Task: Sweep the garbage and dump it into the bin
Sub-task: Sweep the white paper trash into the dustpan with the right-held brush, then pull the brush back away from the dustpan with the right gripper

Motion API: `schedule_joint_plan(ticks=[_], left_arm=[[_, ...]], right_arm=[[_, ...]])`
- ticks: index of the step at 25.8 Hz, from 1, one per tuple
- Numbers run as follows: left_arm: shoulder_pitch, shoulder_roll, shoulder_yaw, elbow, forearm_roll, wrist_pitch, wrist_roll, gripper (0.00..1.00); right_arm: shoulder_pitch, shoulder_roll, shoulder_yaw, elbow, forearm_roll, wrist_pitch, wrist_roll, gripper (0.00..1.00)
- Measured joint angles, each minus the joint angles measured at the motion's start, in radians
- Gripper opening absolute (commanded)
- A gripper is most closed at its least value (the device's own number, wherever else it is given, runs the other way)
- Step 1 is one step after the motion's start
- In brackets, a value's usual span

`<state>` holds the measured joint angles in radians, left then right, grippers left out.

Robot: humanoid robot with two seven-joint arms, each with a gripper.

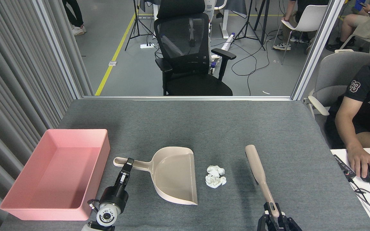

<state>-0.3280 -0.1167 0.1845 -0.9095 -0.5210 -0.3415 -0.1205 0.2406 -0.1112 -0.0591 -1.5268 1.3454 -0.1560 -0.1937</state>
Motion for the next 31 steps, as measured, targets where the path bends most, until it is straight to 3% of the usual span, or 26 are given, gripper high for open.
schedule_joint_plan(ticks=[11, 22, 28, 31], left_arm=[[0.003, -0.006, 0.004, 0.016, -0.005, -0.043, -0.003, 0.21], [0.012, -0.001, 0.003, 0.002, -0.011, -0.047, -0.004, 0.21], [0.03, 0.003, 0.003, -0.023, -0.01, -0.047, -0.006, 0.21], [0.039, 0.003, 0.003, -0.03, -0.01, -0.047, -0.008, 0.21]], right_arm=[[0.01, 0.028, 0.074, 0.011, 0.0, 0.001, 0.0, 0.09], [0.011, 0.107, 0.218, 0.065, 0.003, 0.028, -0.003, 0.09], [-0.058, 0.156, 0.346, 0.107, -0.008, 0.071, -0.007, 0.09], [-0.099, 0.166, 0.415, 0.106, -0.056, 0.104, -0.018, 0.09]])
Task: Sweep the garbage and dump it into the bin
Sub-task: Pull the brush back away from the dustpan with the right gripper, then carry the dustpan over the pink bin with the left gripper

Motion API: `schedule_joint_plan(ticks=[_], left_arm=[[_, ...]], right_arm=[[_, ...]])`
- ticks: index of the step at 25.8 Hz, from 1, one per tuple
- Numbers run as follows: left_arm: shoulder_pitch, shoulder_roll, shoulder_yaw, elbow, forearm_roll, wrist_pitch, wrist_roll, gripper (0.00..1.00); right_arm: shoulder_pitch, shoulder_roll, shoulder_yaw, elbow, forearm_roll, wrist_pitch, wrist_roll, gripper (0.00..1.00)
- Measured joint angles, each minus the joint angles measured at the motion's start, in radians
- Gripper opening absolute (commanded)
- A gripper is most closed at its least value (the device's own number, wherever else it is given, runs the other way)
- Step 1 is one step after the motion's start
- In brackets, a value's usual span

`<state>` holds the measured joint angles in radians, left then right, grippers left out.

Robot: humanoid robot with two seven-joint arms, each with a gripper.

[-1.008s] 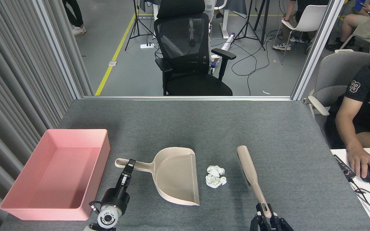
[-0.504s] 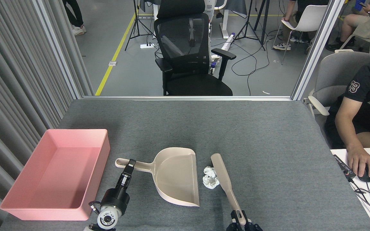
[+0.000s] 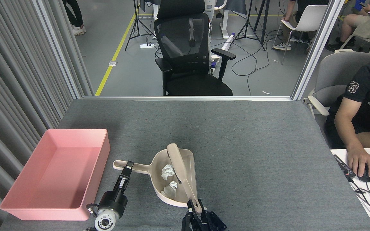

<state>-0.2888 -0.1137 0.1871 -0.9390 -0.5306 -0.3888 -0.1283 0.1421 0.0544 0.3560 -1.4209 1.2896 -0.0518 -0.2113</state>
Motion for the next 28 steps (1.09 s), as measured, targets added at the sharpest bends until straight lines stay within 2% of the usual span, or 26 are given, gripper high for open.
schedule_joint_plan(ticks=[4, 6, 9, 12, 15, 20, 28], left_arm=[[0.004, 0.0, 0.001, -0.002, 0.001, 0.003, -0.003, 0.21], [0.004, -0.001, 0.001, -0.003, 0.003, 0.005, -0.003, 0.21], [0.004, -0.002, 0.001, -0.003, 0.008, 0.009, -0.005, 0.21], [0.004, -0.005, 0.004, -0.008, 0.015, 0.015, -0.01, 0.21], [0.002, -0.007, 0.005, -0.017, 0.038, 0.023, -0.028, 0.2], [0.0, -0.007, 0.005, -0.097, 0.079, 0.079, -0.046, 0.17], [-0.011, 0.005, 0.006, -0.199, 0.139, 0.18, -0.076, 0.17]], right_arm=[[-0.015, -0.004, 0.03, -0.05, -0.046, 0.017, -0.005, 0.09], [0.004, -0.027, 0.014, -0.11, -0.056, 0.018, -0.007, 0.09], [0.038, -0.078, -0.063, -0.185, -0.064, 0.02, -0.01, 0.09], [0.071, -0.131, -0.171, -0.21, -0.068, -0.013, -0.011, 0.1], [0.105, -0.164, -0.287, -0.209, -0.069, -0.082, -0.011, 0.1], [0.154, -0.18, -0.421, -0.167, -0.068, -0.171, -0.026, 0.1], [0.173, -0.184, -0.46, -0.148, -0.067, -0.191, -0.037, 0.1]])
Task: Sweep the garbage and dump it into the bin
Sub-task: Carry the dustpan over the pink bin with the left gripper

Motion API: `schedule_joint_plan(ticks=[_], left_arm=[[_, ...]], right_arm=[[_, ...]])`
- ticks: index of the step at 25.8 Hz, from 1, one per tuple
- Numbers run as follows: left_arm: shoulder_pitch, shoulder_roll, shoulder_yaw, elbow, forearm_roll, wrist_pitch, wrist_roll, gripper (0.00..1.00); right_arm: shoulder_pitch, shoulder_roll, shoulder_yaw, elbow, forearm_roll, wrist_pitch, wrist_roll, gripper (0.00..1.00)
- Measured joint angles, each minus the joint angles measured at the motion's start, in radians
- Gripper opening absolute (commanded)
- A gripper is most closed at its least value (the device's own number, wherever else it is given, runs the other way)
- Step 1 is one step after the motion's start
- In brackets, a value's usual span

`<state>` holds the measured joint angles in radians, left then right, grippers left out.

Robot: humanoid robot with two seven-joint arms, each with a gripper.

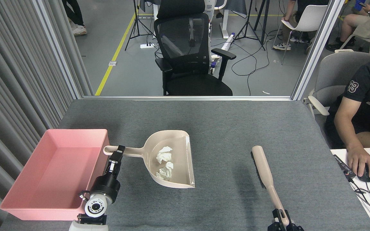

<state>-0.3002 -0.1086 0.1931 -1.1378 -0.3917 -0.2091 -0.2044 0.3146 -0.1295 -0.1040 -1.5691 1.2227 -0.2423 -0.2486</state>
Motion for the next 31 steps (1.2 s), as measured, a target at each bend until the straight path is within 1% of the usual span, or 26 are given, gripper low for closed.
schedule_joint_plan(ticks=[5, 10, 12, 14, 18, 23, 25, 27, 29, 31], left_arm=[[-0.001, 0.045, 0.0, -0.03, 0.034, 0.017, -0.006, 0.16], [0.0, 0.095, 0.0, -0.088, 0.085, 0.079, -0.038, 0.15], [0.001, 0.124, 0.0, -0.102, 0.113, 0.101, -0.045, 0.15], [0.0, 0.168, 0.0, -0.109, 0.146, 0.118, -0.052, 0.15], [-0.005, 0.3, 0.0, -0.107, 0.235, 0.128, -0.054, 0.15], [-0.016, 0.496, 0.002, -0.056, 0.393, 0.122, -0.055, 0.15], [-0.018, 0.578, 0.005, -0.009, 0.444, 0.097, -0.062, 0.15], [-0.022, 0.647, 0.007, 0.059, 0.478, 0.051, -0.071, 0.15], [-0.031, 0.692, 0.009, 0.128, 0.497, -0.002, -0.081, 0.15], [-0.037, 0.723, 0.01, 0.197, 0.507, -0.055, -0.093, 0.15]], right_arm=[[0.0, -0.001, -0.002, 0.001, 0.0, 0.001, 0.0, 0.1], [-0.002, -0.002, -0.002, 0.005, 0.001, 0.002, -0.003, 0.1], [-0.002, -0.002, -0.001, 0.005, 0.002, 0.002, -0.002, 0.1], [-0.003, -0.001, -0.001, 0.006, 0.003, 0.002, 0.0, 0.1], [-0.002, 0.0, 0.0, 0.006, 0.004, 0.002, 0.002, 0.1], [-0.003, 0.003, 0.002, 0.006, 0.006, 0.001, 0.003, 0.1], [-0.003, 0.004, 0.002, 0.006, 0.006, 0.001, 0.003, 0.1], [-0.004, 0.006, 0.003, 0.006, 0.006, 0.0, 0.003, 0.1], [-0.004, 0.006, 0.003, 0.006, 0.006, 0.0, 0.003, 0.1], [-0.005, 0.007, 0.003, 0.006, 0.006, 0.0, 0.003, 0.11]])
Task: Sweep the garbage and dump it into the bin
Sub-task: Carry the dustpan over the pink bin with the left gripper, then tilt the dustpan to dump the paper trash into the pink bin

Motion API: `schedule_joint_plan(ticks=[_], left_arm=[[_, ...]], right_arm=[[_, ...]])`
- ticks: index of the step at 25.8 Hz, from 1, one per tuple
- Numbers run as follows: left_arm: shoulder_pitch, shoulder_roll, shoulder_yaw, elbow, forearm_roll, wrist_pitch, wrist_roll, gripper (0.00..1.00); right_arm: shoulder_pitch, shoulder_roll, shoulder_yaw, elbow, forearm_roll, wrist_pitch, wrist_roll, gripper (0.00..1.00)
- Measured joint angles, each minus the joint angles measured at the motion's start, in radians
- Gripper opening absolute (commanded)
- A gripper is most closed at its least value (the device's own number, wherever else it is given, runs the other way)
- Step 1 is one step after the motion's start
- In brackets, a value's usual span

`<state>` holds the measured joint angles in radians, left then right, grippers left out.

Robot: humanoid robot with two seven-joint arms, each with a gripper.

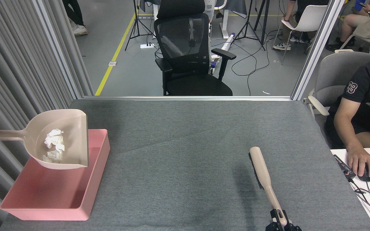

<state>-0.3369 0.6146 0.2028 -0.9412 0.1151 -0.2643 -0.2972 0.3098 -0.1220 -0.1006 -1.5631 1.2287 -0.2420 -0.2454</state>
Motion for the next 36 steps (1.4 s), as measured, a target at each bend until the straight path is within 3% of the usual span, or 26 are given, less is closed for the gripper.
schedule_joint_plan(ticks=[6, 10, 15, 23, 30, 36], left_arm=[[-0.047, 0.081, 0.0, 0.213, -0.023, -0.168, -0.004, 0.15], [-0.101, 0.107, 0.001, 0.296, -0.154, -0.262, 0.014, 0.14], [-0.137, 0.116, 0.011, 0.302, -0.354, -0.328, 0.053, 0.14], [-0.17, 0.101, 0.083, 0.244, -0.608, -0.339, 0.066, 0.14], [-0.192, 0.093, 0.096, 0.212, -0.625, -0.299, 0.042, 0.1], [-0.191, 0.078, 0.044, 0.142, -0.355, -0.148, -0.015, 0.08]], right_arm=[[0.0, 0.002, 0.001, 0.0, 0.0, -0.001, 0.0, 0.11], [0.0, 0.004, 0.001, 0.0, 0.0, -0.002, 0.0, 0.11], [-0.001, 0.005, 0.004, 0.0, 0.0, -0.002, 0.0, 0.11], [-0.001, 0.005, 0.005, 0.0, 0.001, -0.002, 0.006, 0.1], [-0.002, 0.005, 0.006, 0.0, 0.001, -0.002, -0.002, 0.1], [-0.003, 0.005, 0.006, -0.001, 0.001, -0.002, -0.002, 0.1]])
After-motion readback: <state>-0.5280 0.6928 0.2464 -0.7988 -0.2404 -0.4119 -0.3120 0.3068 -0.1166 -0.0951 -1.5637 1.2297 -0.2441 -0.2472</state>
